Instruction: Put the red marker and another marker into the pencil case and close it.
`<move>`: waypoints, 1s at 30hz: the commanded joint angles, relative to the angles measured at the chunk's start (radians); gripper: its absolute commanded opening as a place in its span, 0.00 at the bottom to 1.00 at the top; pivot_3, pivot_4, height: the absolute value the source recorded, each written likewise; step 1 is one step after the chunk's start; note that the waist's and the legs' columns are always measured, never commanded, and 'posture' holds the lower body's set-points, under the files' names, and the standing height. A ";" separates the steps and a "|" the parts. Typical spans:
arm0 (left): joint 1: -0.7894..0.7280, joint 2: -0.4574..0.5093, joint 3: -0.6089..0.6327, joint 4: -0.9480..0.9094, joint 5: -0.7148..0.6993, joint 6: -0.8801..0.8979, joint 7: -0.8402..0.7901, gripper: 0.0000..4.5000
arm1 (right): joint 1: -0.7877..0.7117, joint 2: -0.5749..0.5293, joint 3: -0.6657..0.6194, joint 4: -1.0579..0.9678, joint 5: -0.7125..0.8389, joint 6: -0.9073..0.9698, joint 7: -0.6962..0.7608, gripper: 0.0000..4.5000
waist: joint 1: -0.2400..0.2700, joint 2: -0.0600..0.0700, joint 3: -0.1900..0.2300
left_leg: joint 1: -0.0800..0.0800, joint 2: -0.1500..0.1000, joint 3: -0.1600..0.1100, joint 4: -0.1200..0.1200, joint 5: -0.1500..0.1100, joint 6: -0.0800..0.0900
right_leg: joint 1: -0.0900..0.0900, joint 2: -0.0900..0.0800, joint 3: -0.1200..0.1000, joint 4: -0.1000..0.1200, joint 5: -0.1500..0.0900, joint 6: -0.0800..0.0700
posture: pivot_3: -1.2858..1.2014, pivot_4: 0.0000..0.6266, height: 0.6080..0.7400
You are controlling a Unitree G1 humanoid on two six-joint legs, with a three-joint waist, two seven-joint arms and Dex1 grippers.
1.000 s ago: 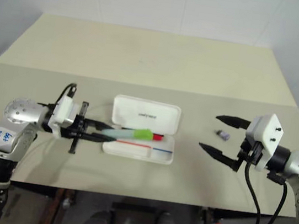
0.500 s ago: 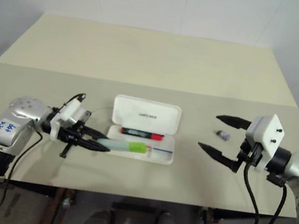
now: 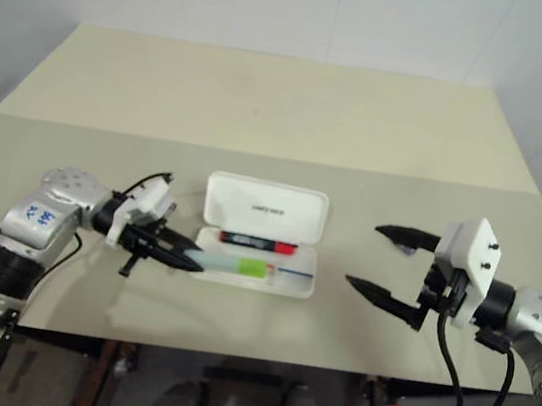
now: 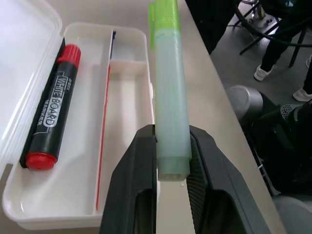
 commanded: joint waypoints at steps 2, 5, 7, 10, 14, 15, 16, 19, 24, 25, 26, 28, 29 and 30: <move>-0.036 -0.011 -0.007 0.030 0.024 -0.041 -0.033 0.08 | 0.005 -0.007 -0.040 -0.049 0.024 0.004 -0.019 1.00 | 0.000 0.000 0.000 | 0.000 0.000 0.000 0.000 0.000 0.000 | 0.000 0.000 0.000 0.000 0.000 0.000 | 0.52 0.24 1.00; -0.044 -0.020 -0.014 0.049 0.040 -0.064 -0.037 0.08 | 0.004 -0.004 -0.039 -0.057 0.028 0.006 -0.030 1.00 | 0.001 0.000 0.000 | 0.000 0.000 0.000 0.000 0.000 0.000 | 0.000 0.000 0.000 0.000 0.000 0.000 | 0.52 0.24 1.00; -0.048 -0.024 -0.016 0.057 0.045 -0.069 -0.038 0.08 | 0.003 -0.003 -0.038 -0.060 0.029 0.006 -0.035 1.00 | 0.001 0.000 0.000 | 0.000 0.000 0.000 0.000 0.000 0.000 | 0.000 0.000 0.000 0.000 0.000 0.000 | 0.52 0.24 1.00; -0.059 -0.032 -0.024 0.077 0.056 -0.087 -0.045 0.08 | 0.002 0.000 -0.037 -0.064 0.029 0.005 -0.042 1.00 | 0.001 0.000 0.000 | 0.000 0.000 0.000 0.000 0.000 0.000 | 0.000 0.000 0.000 0.000 0.000 0.000 | 0.52 0.24 1.00; -0.066 -0.037 -0.030 0.082 0.055 -0.084 -0.057 0.08 | 0.002 0.002 -0.035 -0.066 0.028 0.001 -0.048 1.00 | 0.001 0.000 0.000 | 0.000 0.000 0.000 0.000 0.000 0.000 | 0.000 0.000 0.000 0.000 0.000 0.000 | 0.52 0.24 1.00; -0.066 -0.038 -0.031 0.080 0.054 -0.084 -0.057 0.08 | 0.002 0.001 -0.035 -0.066 0.028 0.000 -0.049 1.00 | 0.001 0.000 0.000 | 0.000 0.000 0.000 0.000 0.000 0.000 | 0.000 0.000 0.000 0.000 0.000 0.000 | 0.52 0.24 1.00; -0.065 -0.038 -0.031 0.078 0.052 -0.085 -0.058 0.08 | 0.002 0.002 -0.035 -0.066 0.029 0.001 -0.051 1.00 | 0.000 0.000 0.000 | 0.000 0.000 0.000 0.000 0.000 0.000 | 0.000 0.000 0.000 0.000 0.000 0.000 | 0.52 0.24 1.00; -0.061 -0.036 -0.040 0.071 0.050 -0.076 -0.068 0.08 | 0.000 0.002 -0.034 -0.065 0.027 -0.002 -0.054 1.00 | 0.001 0.000 0.000 | 0.000 0.000 0.000 0.000 0.000 0.000 | 0.000 0.000 0.000 0.000 0.000 0.001 | 0.52 0.24 1.00; -0.058 -0.037 -0.046 0.077 0.056 -0.084 -0.064 0.08 | 0.000 0.003 -0.032 -0.067 0.026 -0.004 -0.058 1.00 | 0.001 0.000 0.000 | 0.000 0.000 0.000 0.000 0.000 0.000 | 0.000 0.000 0.000 0.000 0.000 0.001 | 0.52 0.24 1.00; -0.059 -0.035 -0.053 0.079 0.059 -0.081 -0.071 0.16 | -0.001 0.004 -0.032 -0.065 0.025 -0.005 -0.059 1.00 | 0.001 0.000 0.000 | 0.000 0.000 0.000 0.000 0.000 0.000 | 0.000 0.000 0.000 0.000 0.000 0.001 | 0.52 0.24 1.00; -0.062 -0.040 -0.052 0.087 0.065 -0.092 -0.062 0.25 | -0.002 0.004 -0.032 -0.064 0.024 -0.007 -0.059 1.00 | 0.001 0.000 0.000 | 0.000 0.000 0.000 0.000 0.000 0.000 | 0.000 0.000 0.000 0.000 0.000 0.001 | 0.52 0.24 1.00; -0.064 -0.044 -0.050 0.093 0.065 -0.088 -0.057 0.38 | -0.003 0.004 -0.031 -0.064 0.023 -0.008 -0.061 1.00 | 0.001 0.000 0.000 | 0.000 0.000 0.000 0.000 0.000 0.000 | 0.000 0.000 0.000 0.000 0.000 0.001 | 0.52 0.24 1.00; -0.064 -0.045 -0.049 0.094 0.064 -0.090 -0.059 0.45 | -0.003 0.004 -0.031 -0.064 0.023 -0.009 -0.062 1.00 | 0.001 0.000 0.000 | 0.000 0.000 0.000 0.000 0.000 0.000 | 0.000 0.000 0.000 0.000 0.000 0.001 | 0.52 0.24 1.00; -0.064 -0.045 -0.050 0.094 0.064 -0.091 -0.064 0.52 | -0.003 0.005 -0.031 -0.064 0.023 -0.009 -0.062 1.00 | 0.001 0.000 0.000 | 0.000 0.000 0.000 0.000 0.000 0.000 | 0.000 0.000 0.000 0.000 0.000 0.001 | 0.52 0.24 1.00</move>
